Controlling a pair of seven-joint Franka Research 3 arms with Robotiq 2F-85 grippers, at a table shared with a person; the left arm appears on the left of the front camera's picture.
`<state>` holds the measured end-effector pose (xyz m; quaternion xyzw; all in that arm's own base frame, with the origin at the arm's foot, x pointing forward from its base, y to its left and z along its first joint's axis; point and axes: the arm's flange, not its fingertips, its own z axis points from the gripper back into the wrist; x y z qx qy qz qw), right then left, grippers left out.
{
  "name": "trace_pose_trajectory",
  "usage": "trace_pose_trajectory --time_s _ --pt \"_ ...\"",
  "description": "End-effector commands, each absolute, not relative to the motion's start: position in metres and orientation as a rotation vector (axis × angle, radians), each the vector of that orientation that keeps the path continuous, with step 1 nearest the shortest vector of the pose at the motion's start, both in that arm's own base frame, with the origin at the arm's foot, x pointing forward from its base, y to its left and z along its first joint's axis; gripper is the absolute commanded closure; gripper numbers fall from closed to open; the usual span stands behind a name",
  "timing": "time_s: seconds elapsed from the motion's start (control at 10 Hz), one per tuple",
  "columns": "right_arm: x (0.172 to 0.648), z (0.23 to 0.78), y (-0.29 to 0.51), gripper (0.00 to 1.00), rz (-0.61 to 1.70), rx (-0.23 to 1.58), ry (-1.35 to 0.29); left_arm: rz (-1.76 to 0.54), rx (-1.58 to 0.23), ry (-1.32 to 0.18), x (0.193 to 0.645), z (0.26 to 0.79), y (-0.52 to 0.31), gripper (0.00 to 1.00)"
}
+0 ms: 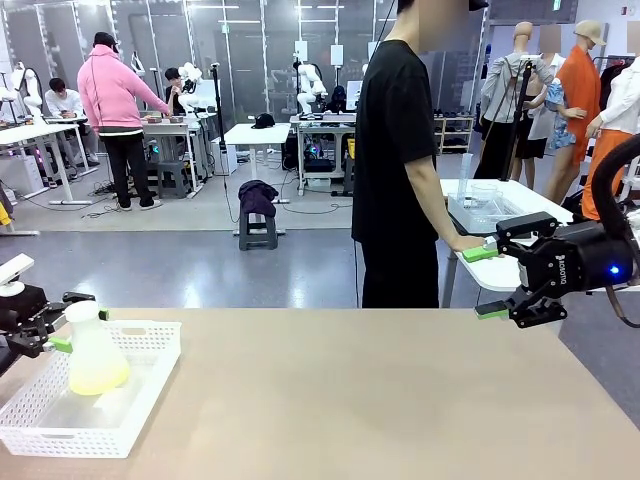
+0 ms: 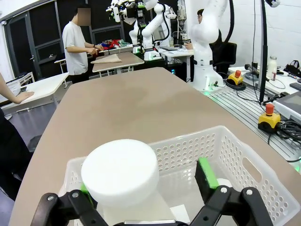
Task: Prepare the solutions needed for the experiment.
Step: When the human places the Big flask in the center of the table, pick up the Big flask and place it in the left Organizing basket.
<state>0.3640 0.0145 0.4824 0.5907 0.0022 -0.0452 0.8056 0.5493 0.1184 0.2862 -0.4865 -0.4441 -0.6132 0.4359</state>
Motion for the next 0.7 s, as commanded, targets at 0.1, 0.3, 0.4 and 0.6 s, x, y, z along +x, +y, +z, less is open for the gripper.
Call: trace_pose_trajectory --time_s 0.1,0.3,0.4,0.6 --pt "0.365 0.483 0.016 0.1 -0.09 1.28 -0.006 -1.526 -1.211 -1.105 0.549 0.286 0.118 0.0" --pt "0.365 0.483 0.016 0.1 -0.09 1.28 -0.006 -1.515 -1.172 -1.14 0.566 0.289 0.126 0.0" --pt "0.365 0.483 0.016 0.1 -0.09 1.28 -0.006 -1.503 -1.162 -1.138 0.575 0.286 0.132 0.0" --pt "0.365 0.483 0.016 0.1 -0.09 1.28 -0.006 -1.482 -1.149 -1.104 0.587 0.28 0.147 0.0"
